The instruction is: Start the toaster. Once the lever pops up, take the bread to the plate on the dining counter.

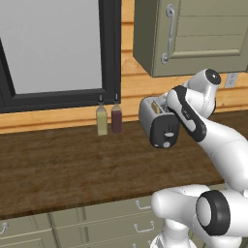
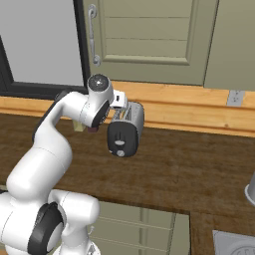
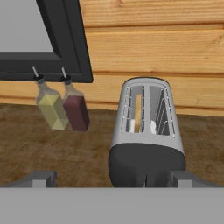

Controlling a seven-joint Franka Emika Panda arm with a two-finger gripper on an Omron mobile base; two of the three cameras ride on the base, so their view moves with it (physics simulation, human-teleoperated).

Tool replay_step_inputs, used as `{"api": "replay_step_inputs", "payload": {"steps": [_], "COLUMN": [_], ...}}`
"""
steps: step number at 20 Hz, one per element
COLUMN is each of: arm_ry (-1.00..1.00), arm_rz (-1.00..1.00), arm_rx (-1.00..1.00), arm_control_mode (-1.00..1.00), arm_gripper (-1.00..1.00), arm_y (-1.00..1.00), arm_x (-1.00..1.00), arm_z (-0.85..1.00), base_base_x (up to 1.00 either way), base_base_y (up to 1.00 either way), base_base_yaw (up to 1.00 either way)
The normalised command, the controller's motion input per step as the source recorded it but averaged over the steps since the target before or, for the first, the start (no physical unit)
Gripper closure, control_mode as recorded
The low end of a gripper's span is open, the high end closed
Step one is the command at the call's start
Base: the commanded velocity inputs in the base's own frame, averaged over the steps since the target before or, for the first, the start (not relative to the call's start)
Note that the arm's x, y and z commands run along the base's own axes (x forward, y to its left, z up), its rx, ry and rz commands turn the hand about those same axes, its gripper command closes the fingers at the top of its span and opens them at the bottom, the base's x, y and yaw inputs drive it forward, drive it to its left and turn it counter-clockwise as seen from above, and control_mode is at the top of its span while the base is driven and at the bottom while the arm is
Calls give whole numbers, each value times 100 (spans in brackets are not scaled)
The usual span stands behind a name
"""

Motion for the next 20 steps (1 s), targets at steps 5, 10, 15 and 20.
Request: {"api": "replay_step_inputs", "payload": {"steps": [5, 10, 15, 20], "arm_ry": [0, 0, 0, 0], "arm_rz": [0, 0, 0, 0], "arm_rx": [0, 0, 0, 0], "arm_control_mode": [-100, -100, -100, -100], "arm_gripper": [-100, -100, -100, -100], "arm_y": [0, 0, 0, 0], "arm_x": [0, 0, 0, 0], "arm_z": [0, 0, 0, 0], "base_base_x": [0, 0, 0, 0], "base_base_y": [0, 0, 0, 0], "base_base_yaw": [0, 0, 0, 0]}}
